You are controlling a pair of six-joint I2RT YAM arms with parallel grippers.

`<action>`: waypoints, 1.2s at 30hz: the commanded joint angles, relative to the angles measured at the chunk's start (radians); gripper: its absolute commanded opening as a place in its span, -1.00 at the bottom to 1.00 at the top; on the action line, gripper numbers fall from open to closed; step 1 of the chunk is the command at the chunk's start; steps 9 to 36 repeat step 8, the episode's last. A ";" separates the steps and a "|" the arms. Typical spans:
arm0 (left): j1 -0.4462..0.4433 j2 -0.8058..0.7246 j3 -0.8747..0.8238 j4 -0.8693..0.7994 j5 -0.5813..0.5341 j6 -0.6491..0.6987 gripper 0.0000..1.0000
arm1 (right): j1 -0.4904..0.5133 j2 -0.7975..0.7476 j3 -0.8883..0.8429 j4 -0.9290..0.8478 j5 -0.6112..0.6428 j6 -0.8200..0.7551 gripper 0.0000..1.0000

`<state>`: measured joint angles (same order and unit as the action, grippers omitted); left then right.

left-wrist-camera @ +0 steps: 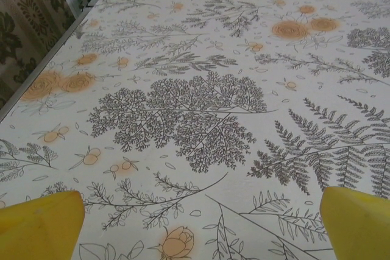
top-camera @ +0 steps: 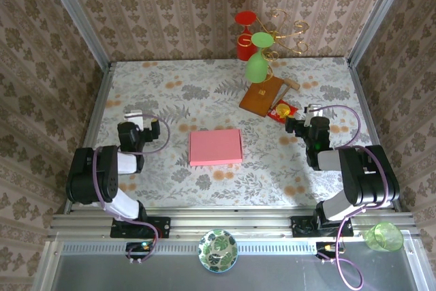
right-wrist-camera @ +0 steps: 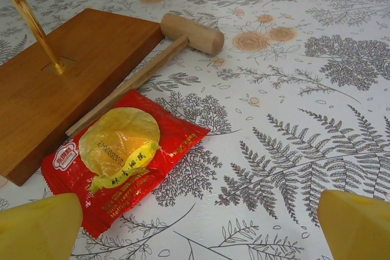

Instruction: Fold the paper box

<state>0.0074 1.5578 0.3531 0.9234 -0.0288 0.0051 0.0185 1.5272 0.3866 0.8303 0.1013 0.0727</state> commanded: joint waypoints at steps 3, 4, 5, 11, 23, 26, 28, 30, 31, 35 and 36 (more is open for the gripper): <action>0.006 -0.001 0.014 0.040 0.009 0.014 1.00 | 0.010 0.007 0.022 0.023 0.028 -0.026 1.00; 0.006 -0.001 0.014 0.041 0.009 0.013 1.00 | 0.010 0.007 0.023 0.023 0.026 -0.026 1.00; 0.006 -0.001 0.015 0.039 0.006 0.013 1.00 | 0.009 0.006 0.021 0.025 0.028 -0.028 1.00; 0.003 -0.002 0.013 0.040 0.005 0.013 1.00 | 0.020 0.002 0.009 0.047 0.056 -0.033 1.00; 0.003 -0.002 0.013 0.040 0.005 0.013 1.00 | 0.020 0.002 0.009 0.047 0.056 -0.033 1.00; 0.003 -0.002 0.013 0.040 0.005 0.013 1.00 | 0.020 0.002 0.009 0.047 0.056 -0.033 1.00; 0.003 -0.002 0.013 0.040 0.005 0.013 1.00 | 0.020 0.002 0.009 0.047 0.056 -0.033 1.00; 0.003 -0.002 0.013 0.040 0.005 0.013 1.00 | 0.020 0.002 0.009 0.047 0.056 -0.033 1.00; 0.003 -0.002 0.013 0.040 0.005 0.013 1.00 | 0.020 0.002 0.009 0.047 0.056 -0.033 1.00; 0.003 -0.002 0.013 0.040 0.005 0.013 1.00 | 0.020 0.002 0.009 0.047 0.056 -0.033 1.00; 0.003 -0.002 0.013 0.040 0.005 0.013 1.00 | 0.020 0.002 0.009 0.047 0.056 -0.033 1.00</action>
